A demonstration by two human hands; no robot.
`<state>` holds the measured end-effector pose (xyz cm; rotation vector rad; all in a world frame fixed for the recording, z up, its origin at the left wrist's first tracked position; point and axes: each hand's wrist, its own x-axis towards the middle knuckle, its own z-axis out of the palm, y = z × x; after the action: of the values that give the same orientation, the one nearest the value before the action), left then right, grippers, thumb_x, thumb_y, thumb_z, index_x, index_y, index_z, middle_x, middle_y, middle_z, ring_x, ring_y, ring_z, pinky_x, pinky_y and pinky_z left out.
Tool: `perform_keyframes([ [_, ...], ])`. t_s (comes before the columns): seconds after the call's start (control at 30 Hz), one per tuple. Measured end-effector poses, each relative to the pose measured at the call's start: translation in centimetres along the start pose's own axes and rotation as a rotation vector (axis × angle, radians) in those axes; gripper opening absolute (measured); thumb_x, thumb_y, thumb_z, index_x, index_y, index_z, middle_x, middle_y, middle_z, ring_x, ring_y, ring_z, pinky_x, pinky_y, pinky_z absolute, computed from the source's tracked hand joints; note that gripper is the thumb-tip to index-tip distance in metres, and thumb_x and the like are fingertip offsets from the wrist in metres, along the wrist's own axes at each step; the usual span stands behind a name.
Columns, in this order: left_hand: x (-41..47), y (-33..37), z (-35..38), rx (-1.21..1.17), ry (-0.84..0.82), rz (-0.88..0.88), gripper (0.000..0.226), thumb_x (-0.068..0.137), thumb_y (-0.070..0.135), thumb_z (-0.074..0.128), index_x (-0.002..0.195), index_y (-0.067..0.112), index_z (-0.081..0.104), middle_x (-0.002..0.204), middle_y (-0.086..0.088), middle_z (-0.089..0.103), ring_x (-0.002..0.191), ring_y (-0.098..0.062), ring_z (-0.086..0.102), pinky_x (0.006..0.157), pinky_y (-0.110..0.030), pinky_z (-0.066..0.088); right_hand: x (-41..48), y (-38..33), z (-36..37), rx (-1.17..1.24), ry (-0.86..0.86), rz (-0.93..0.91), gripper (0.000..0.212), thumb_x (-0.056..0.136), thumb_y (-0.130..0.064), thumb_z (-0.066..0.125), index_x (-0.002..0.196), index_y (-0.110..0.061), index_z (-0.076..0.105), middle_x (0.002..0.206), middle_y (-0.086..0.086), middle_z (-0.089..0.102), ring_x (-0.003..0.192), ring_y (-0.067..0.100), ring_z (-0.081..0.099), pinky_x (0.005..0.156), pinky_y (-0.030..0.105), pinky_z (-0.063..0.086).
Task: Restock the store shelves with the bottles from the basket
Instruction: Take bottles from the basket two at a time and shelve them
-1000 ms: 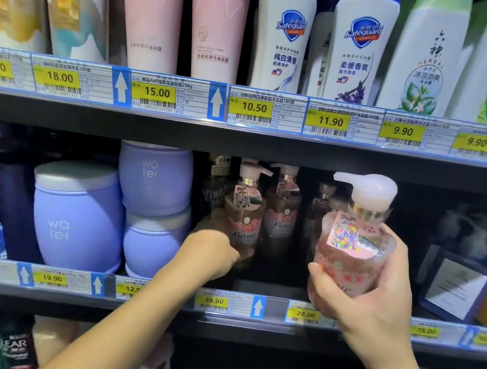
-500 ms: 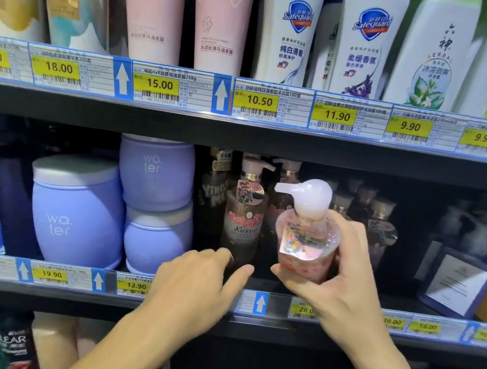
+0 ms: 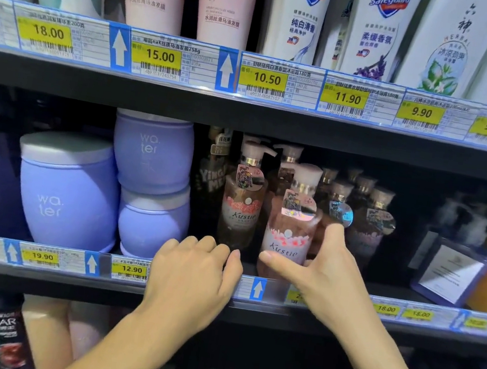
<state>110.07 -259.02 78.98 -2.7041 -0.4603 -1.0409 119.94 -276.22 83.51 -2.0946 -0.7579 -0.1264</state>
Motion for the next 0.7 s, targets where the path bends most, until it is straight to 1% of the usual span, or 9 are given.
perform_keyframes([
  [0.1,0.0,0.0,0.0,-0.001,-0.007,-0.005,0.040,0.097,0.038,0.040,0.065,0.024,0.059,0.062,0.002,0.056,0.058,-0.027,0.055,0.055,-0.038,0.038,-0.9,0.4,0.1,-0.053,0.029,0.008,0.067,0.070,-0.052,0.088,0.112,-0.038,0.037,0.114,-0.013,0.066,0.095,0.006,0.066,0.075,0.026,0.058],
  [0.17,0.0,0.0,0.1,0.000,-0.005,-0.007,0.041,0.097,0.039,0.039,0.066,0.024,0.060,0.063,0.002,0.056,0.059,-0.026,0.055,0.055,-0.038,0.039,-1.2,0.1,0.1,-0.092,0.029,0.023,0.066,0.075,-0.048,0.086,0.117,-0.037,0.036,0.113,-0.012,0.065,0.093,0.007,0.066,0.070,0.020,0.054],
  [0.23,0.1,0.1,0.1,0.001,0.002,-0.005,0.041,0.098,0.039,0.037,0.067,0.024,0.060,0.063,0.002,0.056,0.059,-0.026,0.055,0.055,-0.038,0.039,-1.0,-0.5,0.2,-0.157,0.030,0.028,0.058,0.078,-0.049,0.083,0.109,-0.033,0.036,0.106,-0.013,0.061,0.087,0.007,0.063,0.061,0.014,0.044],
  [0.27,0.1,0.1,0.2,0.002,0.010,-0.003,0.041,0.098,0.038,0.037,0.067,0.024,0.060,0.063,0.002,0.055,0.058,-0.026,0.054,0.055,-0.038,0.039,-0.8,-0.9,0.2,-0.193,0.027,0.039,0.055,0.080,-0.049,0.081,0.103,-0.031,0.035,0.100,-0.013,0.056,0.081,0.004,0.057,0.056,0.014,0.038],
  [0.33,0.0,0.1,0.2,0.003,0.032,0.003,0.042,0.098,0.037,0.037,0.064,0.023,0.057,0.061,0.001,0.053,0.057,-0.027,0.053,0.055,-0.038,0.037,-0.2,-1.6,0.4,-0.258,0.014,0.085,0.052,0.085,-0.051,0.077,0.097,-0.025,0.033,0.087,-0.014,0.045,0.071,0.003,0.044,0.050,0.016,0.028],
  [0.37,0.0,0.1,0.2,0.004,0.041,0.008,0.041,0.097,0.037,0.038,0.063,0.023,0.056,0.060,0.001,0.052,0.056,-0.027,0.052,0.055,-0.038,0.035,0.2,-2.0,0.6,-0.287,0.006,0.105,0.050,0.087,-0.051,0.075,0.095,-0.023,0.034,0.083,-0.013,0.040,0.071,0.006,0.042,0.050,0.017,0.026],
  [0.47,0.0,0.0,0.3,0.005,0.044,0.011,0.041,0.098,0.037,0.038,0.062,0.024,0.055,0.059,0.001,0.051,0.056,-0.028,0.052,0.055,-0.038,0.032,1.3,-2.7,0.9,-0.342,-0.015,0.142,0.045,0.093,-0.047,0.069,0.082,-0.017,0.037,0.076,-0.007,0.041,0.070,0.016,0.046,0.050,0.020,0.025],
  [0.57,0.0,0.1,0.2,0.002,0.038,0.005,0.042,0.098,0.038,0.036,0.063,0.024,0.055,0.059,0.002,0.052,0.056,-0.027,0.052,0.056,-0.037,0.031,2.2,-2.8,1.1,-0.349,-0.052,0.176,0.046,0.097,-0.035,0.066,0.067,-0.017,0.037,0.068,-0.002,0.047,0.059,0.011,0.045,0.047,0.023,0.026],
  [0.7,0.0,0.1,0.0,0.000,0.027,0.006,0.042,0.097,0.037,0.036,0.062,0.024,0.056,0.059,0.002,0.052,0.055,-0.026,0.052,0.055,-0.036,0.032,2.8,-2.8,1.0,-0.357,-0.078,0.201,0.043,0.097,-0.032,0.066,0.066,-0.018,0.040,0.070,-0.001,0.049,0.060,0.008,0.045,0.048,0.022,0.029],
])
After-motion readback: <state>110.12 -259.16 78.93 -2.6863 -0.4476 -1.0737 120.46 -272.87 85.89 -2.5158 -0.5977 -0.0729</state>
